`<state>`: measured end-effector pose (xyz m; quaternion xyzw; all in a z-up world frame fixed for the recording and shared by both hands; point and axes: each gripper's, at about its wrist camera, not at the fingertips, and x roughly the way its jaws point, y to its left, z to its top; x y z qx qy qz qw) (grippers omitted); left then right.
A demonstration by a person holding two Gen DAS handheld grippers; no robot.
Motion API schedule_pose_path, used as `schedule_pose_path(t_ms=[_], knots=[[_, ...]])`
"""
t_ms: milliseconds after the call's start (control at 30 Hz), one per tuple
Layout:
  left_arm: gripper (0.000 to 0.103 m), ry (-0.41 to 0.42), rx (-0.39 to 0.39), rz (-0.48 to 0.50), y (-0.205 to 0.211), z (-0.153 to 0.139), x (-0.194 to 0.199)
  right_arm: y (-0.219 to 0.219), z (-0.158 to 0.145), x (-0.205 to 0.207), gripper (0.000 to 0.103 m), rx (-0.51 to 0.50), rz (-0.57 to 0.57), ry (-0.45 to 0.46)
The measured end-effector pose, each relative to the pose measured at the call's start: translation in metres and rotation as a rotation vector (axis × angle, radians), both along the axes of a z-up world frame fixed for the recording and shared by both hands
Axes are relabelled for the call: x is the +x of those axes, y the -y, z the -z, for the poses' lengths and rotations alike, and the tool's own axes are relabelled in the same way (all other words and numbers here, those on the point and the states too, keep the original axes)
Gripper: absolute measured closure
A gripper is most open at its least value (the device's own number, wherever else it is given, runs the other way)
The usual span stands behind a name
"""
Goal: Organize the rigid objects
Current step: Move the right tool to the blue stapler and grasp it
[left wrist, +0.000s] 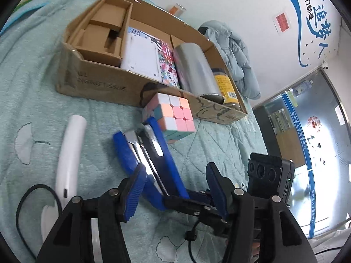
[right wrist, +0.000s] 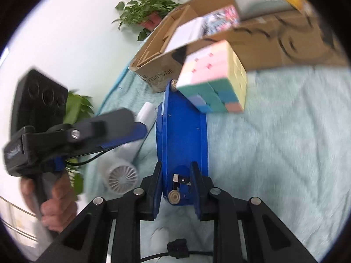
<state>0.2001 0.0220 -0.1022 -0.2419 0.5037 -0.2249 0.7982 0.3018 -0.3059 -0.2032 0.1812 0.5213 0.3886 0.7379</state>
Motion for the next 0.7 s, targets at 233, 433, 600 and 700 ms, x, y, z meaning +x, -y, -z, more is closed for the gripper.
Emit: schedule_pose_path(t_ms=[233,433,600,700], knots=[[0.047,-0.002,0.016,-0.002,-0.002,0.005,-0.014,0.035,0.024,-0.005,0.085,0.198,0.007,-0.221],[0.040,-0.023,0.018,0.012,0.019,0.018,-0.009,0.079,0.031,-0.001,0.085,0.177,0.161,-0.238],[0.027,-0.027,0.031,0.025,0.041,0.024,0.003,0.087,0.011,0.001,0.075,-0.015,0.216,-0.060],[0.023,-0.032,0.038,0.007,0.047,0.028,0.007,0.073,-0.015,-0.011,0.023,-0.155,0.174,0.141]])
